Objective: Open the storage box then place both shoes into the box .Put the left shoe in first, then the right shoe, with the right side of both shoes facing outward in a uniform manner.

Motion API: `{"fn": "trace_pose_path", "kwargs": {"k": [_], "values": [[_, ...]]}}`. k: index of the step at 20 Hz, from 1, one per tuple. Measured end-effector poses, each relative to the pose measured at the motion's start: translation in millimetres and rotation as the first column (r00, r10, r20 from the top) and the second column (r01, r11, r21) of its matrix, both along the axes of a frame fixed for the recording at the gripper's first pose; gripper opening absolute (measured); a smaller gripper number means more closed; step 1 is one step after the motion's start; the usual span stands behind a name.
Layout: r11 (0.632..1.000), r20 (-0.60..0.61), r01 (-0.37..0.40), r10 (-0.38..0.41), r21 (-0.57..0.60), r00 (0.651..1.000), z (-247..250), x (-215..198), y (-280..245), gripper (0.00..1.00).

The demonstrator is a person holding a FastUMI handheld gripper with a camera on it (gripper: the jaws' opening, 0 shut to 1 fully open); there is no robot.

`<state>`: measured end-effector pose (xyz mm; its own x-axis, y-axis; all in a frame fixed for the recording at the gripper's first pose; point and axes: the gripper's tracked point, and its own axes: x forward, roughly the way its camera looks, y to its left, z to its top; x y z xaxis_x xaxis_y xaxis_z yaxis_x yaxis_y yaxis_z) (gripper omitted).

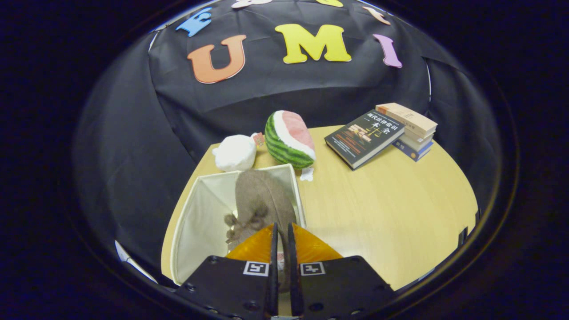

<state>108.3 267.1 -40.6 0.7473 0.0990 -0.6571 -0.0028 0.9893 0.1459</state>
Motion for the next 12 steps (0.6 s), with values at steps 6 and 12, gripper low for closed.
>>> {"fn": "trace_pose_path", "kwargs": {"k": [6, 12], "values": [[0.998, 0.081, -0.062, 0.060, 0.022, 0.995, 28, -9, 2, 0.31], [0.994, 0.195, -0.112, 0.107, 0.018, 0.975, 61, -32, -16, 0.60]]}}
